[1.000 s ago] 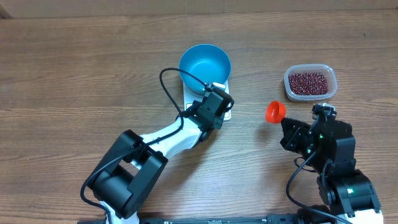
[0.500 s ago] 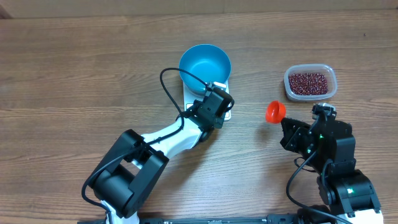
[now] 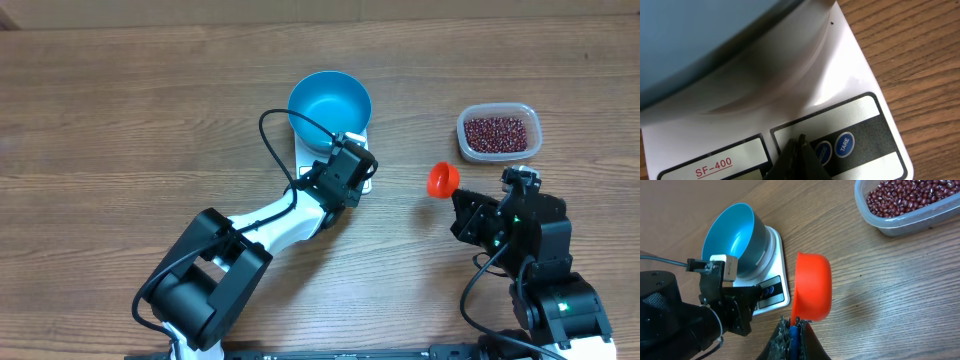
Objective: Scoop item into bowl and weigh 150g on scale
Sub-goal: 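Hold the left gripper on the scale buttons while the right holds the scoop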
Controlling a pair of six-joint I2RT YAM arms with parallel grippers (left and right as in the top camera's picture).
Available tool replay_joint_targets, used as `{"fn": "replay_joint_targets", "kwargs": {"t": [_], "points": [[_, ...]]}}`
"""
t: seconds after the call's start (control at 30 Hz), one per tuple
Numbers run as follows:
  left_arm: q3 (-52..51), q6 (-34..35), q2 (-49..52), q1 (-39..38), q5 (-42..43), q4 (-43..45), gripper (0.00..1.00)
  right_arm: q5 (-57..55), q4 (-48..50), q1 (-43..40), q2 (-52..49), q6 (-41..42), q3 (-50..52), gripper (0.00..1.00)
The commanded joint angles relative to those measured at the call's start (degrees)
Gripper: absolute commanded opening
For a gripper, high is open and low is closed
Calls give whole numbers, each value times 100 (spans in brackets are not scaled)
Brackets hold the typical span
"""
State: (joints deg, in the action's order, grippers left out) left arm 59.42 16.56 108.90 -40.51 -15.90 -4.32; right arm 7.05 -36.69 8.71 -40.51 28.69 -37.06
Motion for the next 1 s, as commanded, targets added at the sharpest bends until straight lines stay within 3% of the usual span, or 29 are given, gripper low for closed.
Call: {"fn": "replay_joint_targets", "kwargs": {"t": [0.0,0.97], "points": [[-83,-48,160,-39,48,-37,4,-57,55,17,20,-26,-166,4],[-83,-26,354,-37,48,-164,4,-57,57,17,20,-26,-166,4]]}}
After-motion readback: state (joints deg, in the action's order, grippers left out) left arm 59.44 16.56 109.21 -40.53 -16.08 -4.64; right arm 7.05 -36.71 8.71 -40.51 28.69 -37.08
